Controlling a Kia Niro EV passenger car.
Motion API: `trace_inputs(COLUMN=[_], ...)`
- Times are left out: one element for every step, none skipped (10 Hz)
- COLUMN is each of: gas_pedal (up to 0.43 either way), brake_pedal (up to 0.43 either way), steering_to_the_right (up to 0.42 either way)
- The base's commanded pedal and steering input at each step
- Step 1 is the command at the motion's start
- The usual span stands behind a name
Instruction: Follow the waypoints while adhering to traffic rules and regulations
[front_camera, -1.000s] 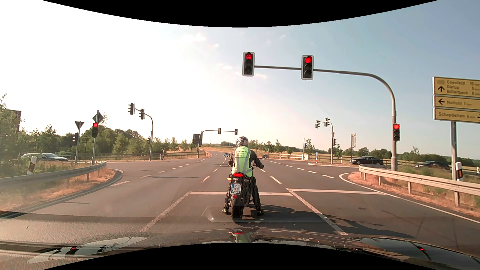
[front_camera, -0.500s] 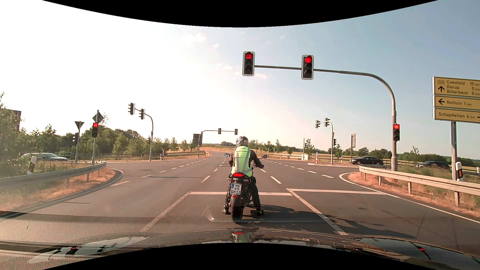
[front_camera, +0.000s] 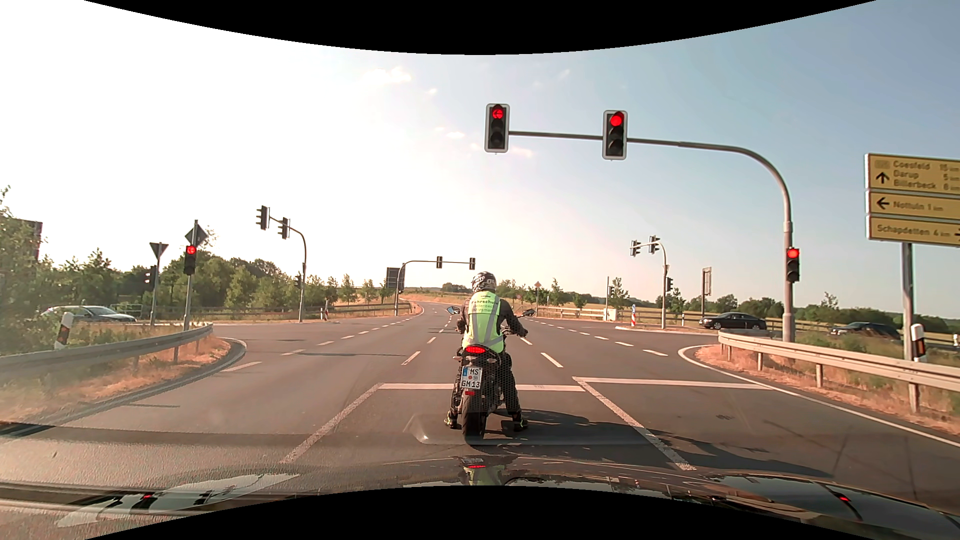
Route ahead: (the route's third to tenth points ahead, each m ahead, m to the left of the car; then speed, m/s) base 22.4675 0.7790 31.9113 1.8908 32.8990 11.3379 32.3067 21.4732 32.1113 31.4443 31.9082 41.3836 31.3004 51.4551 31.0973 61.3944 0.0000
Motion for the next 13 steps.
trace_inputs(gas_pedal=[0.0,0.0,0.0,0.0,0.0,0.0,0.0,0.0,0.0,0.0,0.0,0.0,0.0], brake_pedal=[0.0,0.0,0.0,0.0,0.0,0.0,0.0,0.0,0.0,0.0,0.0,0.0,0.0], steering_to_the_right=[-0.015,-0.015,-0.015,-0.015,-0.015,-0.015,-0.015,-0.015,-0.015,-0.015,-0.015,-0.015,-0.015])
